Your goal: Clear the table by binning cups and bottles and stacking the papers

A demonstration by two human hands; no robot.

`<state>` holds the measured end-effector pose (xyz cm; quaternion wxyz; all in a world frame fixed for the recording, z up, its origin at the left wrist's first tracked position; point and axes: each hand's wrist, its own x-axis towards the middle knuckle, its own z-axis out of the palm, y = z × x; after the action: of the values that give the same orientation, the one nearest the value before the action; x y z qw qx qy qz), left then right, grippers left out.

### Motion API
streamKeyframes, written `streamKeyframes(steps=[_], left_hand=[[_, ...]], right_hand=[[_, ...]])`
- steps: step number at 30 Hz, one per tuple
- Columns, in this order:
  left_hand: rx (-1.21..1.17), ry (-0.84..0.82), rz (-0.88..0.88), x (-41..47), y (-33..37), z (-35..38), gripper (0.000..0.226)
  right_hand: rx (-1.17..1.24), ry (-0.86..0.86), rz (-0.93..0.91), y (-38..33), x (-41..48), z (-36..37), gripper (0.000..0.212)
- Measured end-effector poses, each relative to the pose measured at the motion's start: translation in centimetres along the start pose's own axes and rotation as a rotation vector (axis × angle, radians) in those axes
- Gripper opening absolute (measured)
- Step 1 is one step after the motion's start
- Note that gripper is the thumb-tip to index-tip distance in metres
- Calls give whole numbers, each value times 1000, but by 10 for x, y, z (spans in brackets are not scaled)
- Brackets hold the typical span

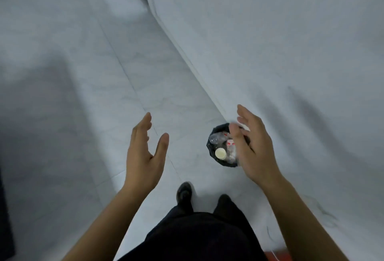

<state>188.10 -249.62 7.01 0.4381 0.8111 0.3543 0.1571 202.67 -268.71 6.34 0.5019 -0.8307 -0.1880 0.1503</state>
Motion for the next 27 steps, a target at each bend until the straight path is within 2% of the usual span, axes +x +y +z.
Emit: streamKeyframes(steps=[3,6,11,17,22,27], left_hand=[[-59,171,7,-43,17,-39,55],[-68,358,-38,-102,23,-52,55],[-165,657,-347,-214,16,-39,55],[-165,898,-577,-344,-3,-64,61],[-175,1223,-674,-445,-15,-105,65],[-199,1474,-778,-554,-55,-139,71]], right_hand=[[141,-9,-45,-37,-25,-9,50],[218,-159,-78,-49,-48,-13,48],[180,-449,-136,-29,-85,2,48],[57,-823,-227,-35,-156,63,50],[-4,-1122,-449,-96,-237,123,58],[-53,-1307,-640,-139,-350,205,64]])
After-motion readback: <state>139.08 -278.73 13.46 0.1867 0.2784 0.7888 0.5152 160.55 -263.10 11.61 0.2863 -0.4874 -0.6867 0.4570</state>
